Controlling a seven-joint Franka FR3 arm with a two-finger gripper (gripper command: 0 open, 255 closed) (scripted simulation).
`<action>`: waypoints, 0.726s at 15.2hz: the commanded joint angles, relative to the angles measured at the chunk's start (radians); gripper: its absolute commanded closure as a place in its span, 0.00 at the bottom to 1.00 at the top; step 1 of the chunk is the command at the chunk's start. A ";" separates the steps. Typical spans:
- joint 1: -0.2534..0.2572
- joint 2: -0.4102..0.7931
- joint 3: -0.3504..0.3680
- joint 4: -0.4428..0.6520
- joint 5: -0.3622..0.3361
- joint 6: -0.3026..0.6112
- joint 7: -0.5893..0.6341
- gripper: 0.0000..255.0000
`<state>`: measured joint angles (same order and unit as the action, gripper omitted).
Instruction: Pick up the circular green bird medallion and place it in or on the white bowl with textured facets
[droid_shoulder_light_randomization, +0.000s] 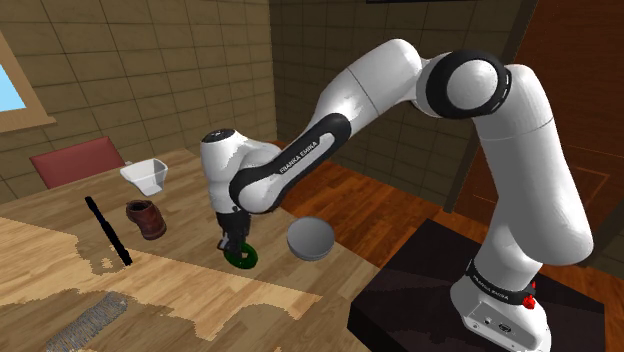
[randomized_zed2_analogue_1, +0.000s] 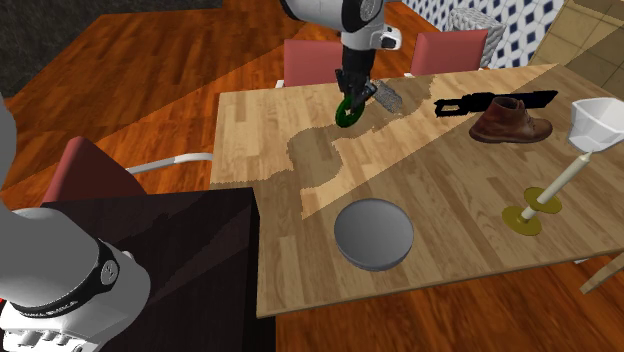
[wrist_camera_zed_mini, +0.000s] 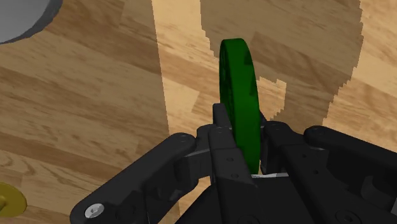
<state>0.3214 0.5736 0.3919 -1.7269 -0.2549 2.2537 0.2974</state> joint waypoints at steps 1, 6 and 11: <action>-0.044 -0.044 0.002 -0.070 0.013 0.028 -0.038 1.00; -0.151 -0.140 0.002 -0.208 0.048 0.078 -0.144 1.00; -0.252 -0.220 -0.007 -0.315 0.087 0.112 -0.265 1.00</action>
<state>0.0873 0.3700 0.3857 -2.0199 -0.1759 2.3590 0.0551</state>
